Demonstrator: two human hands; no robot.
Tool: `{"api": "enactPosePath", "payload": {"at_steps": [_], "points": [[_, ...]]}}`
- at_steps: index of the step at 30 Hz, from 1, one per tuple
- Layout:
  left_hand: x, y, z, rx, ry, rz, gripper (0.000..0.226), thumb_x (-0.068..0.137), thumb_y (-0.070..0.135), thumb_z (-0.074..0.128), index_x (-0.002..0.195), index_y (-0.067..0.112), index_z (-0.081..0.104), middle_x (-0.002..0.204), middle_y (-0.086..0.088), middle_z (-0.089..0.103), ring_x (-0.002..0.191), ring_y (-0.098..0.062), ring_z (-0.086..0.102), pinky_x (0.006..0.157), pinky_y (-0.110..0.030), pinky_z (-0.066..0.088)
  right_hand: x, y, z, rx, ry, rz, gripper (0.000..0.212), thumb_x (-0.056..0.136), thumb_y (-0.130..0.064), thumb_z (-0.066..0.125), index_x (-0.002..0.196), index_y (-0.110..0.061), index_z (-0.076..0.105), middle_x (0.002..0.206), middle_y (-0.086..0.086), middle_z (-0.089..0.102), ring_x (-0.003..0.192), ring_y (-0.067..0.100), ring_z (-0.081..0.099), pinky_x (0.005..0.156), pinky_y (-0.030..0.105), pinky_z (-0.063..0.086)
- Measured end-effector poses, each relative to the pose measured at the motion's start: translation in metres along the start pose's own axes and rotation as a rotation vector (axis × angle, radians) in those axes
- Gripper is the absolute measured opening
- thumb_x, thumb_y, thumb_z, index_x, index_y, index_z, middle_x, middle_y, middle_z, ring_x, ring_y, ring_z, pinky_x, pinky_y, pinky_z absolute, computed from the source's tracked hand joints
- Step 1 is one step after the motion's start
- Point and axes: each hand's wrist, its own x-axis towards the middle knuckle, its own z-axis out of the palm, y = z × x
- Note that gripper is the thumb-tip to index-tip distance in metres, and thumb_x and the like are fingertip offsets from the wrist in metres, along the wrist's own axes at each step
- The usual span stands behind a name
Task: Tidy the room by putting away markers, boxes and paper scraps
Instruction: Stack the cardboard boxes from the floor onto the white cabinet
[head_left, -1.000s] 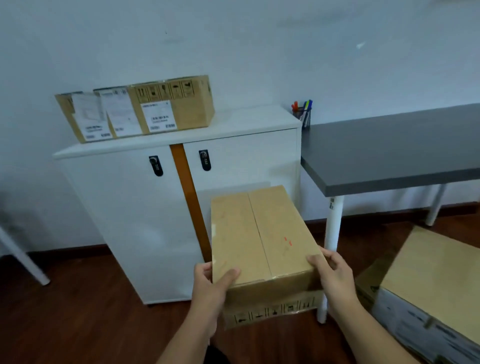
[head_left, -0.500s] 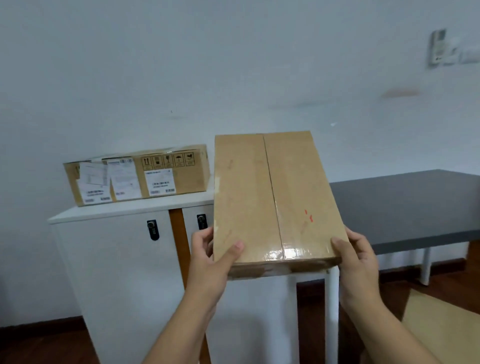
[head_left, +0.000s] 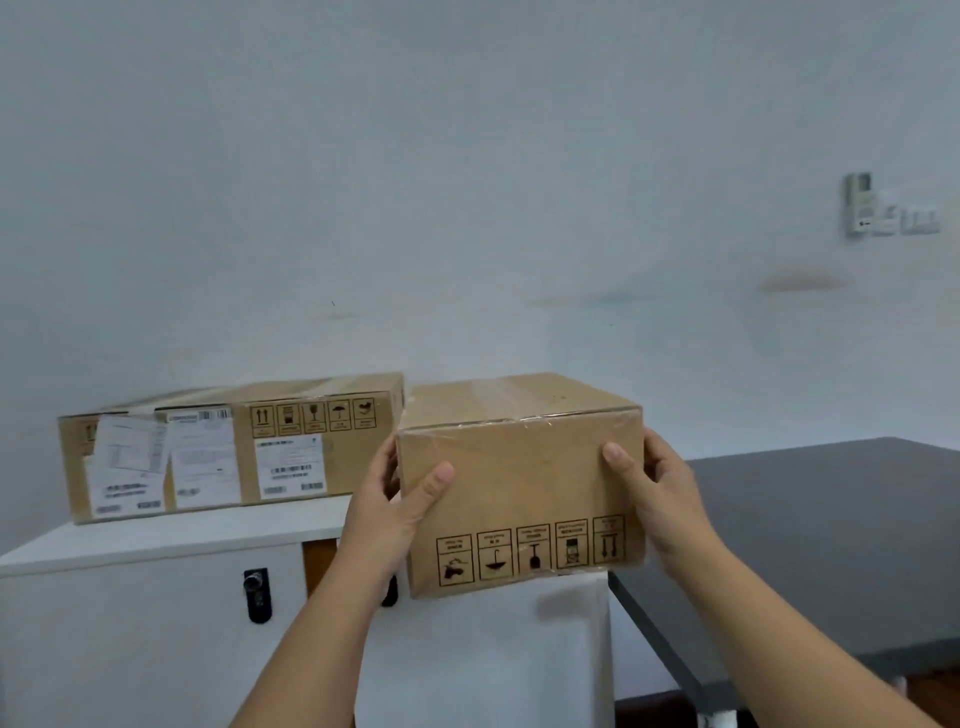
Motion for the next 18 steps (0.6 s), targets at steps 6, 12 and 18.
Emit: {"api": "enactPosePath", "payload": {"at_steps": [6, 12, 18], "points": [[0.064, -0.041, -0.008, 0.227, 0.085, 0.051, 0.065, 0.077, 0.057, 0.071, 0.136, 0.043, 0.049, 0.123, 0.013, 0.065, 0.112, -0.011, 0.063, 0.095, -0.042, 0.053, 0.057, 0.048, 0.037, -0.254, 0.011, 0.051, 0.032, 0.089, -0.033, 0.064, 0.120, -0.037, 0.055, 0.110, -0.013, 0.065, 0.101, 0.014, 0.063, 0.087, 0.037, 0.054], [0.104, -0.092, -0.021, 0.598, 0.153, -0.028, 0.059, 0.089, 0.011, 0.067, 0.142, 0.027, 0.045, 0.119, 0.009, 0.063, 0.105, -0.010, 0.061, 0.090, -0.026, 0.048, 0.094, 0.098, 0.061, -0.846, -0.031, 0.105, 0.049, 0.089, -0.029, 0.062, 0.134, -0.032, 0.044, 0.114, -0.003, 0.067, 0.106, 0.020, 0.060, 0.085, 0.037, 0.051], [0.136, -0.106, -0.042, 0.774, 0.222, -0.080, 0.025, 0.091, 0.025, 0.066, 0.115, 0.020, 0.066, 0.088, 0.013, 0.065, 0.083, -0.009, 0.062, 0.080, -0.031, 0.051, 0.139, 0.125, 0.076, -0.826, -0.061, 0.228, 0.039, 0.091, -0.025, 0.058, 0.128, -0.027, 0.048, 0.096, 0.001, 0.068, 0.086, 0.020, 0.065, 0.075, 0.038, 0.057]]}}
